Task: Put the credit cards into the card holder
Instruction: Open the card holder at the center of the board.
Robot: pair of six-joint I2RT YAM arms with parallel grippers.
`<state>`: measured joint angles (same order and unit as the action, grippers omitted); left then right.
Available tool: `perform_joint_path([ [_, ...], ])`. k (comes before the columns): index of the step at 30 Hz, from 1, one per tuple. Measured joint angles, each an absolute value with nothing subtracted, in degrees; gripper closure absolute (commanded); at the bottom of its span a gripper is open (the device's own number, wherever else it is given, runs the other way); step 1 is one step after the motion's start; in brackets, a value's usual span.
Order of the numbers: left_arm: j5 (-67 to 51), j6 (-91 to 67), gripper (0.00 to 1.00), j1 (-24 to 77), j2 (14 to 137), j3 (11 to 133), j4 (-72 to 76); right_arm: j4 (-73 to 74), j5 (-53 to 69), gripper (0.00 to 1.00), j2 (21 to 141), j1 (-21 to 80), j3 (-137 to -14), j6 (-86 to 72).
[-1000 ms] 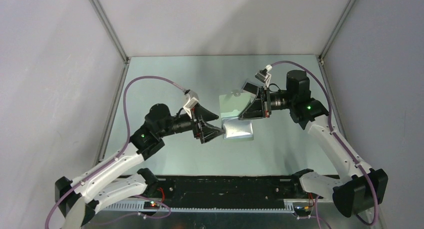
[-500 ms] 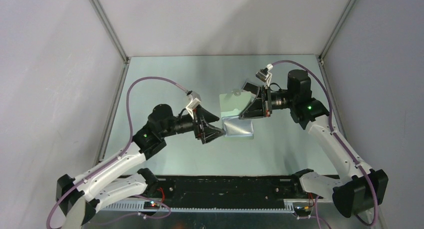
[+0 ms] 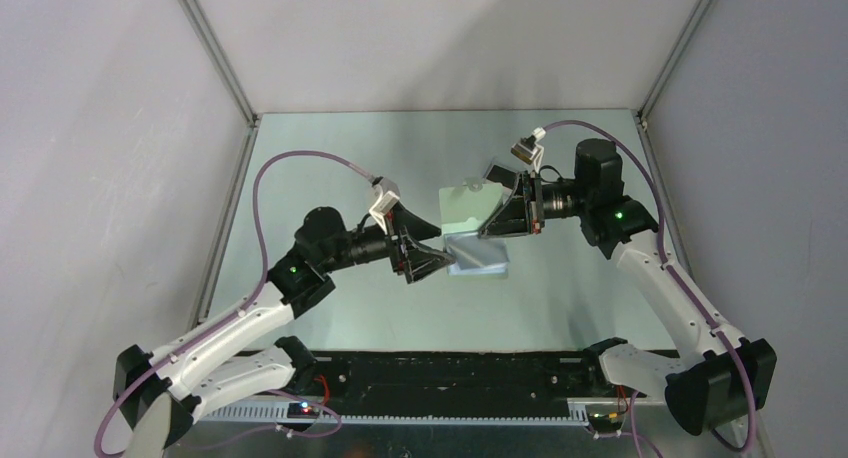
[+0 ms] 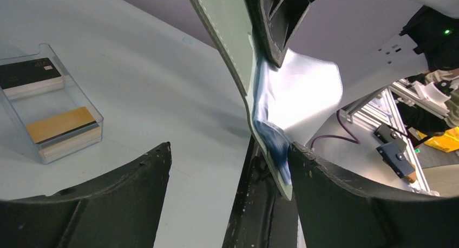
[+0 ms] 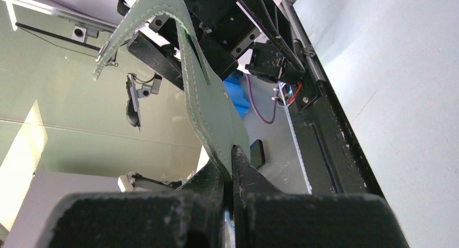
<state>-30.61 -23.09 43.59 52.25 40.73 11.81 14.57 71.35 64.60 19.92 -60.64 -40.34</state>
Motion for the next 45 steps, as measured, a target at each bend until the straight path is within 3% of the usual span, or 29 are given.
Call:
perform_joint_path([
  [21,-28.8,-24.4,0.16,43.5,53.5,40.8,19.4,15.6,71.4,1.0,64.6,23.0,-60.6,-38.8],
  [28,-25.6,-26.0,0.22,41.9,52.2,40.8,21.4,17.9,72.7,1.0,64.9,24.2,-60.6,-36.8],
  [33,-23.0,-28.1,0.34,40.0,50.5,39.6,22.1,20.3,74.4,1.0,65.5,24.6,-60.6,-34.5],
  [38,-21.2,-29.0,0.19,38.8,47.1,36.3,22.2,22.2,74.1,1.0,66.3,24.3,-60.6,-34.3],
  [45,-26.8,-30.1,0.18,38.7,44.9,33.3,22.3,17.3,73.9,1.0,67.4,22.3,-60.6,-40.3],
])
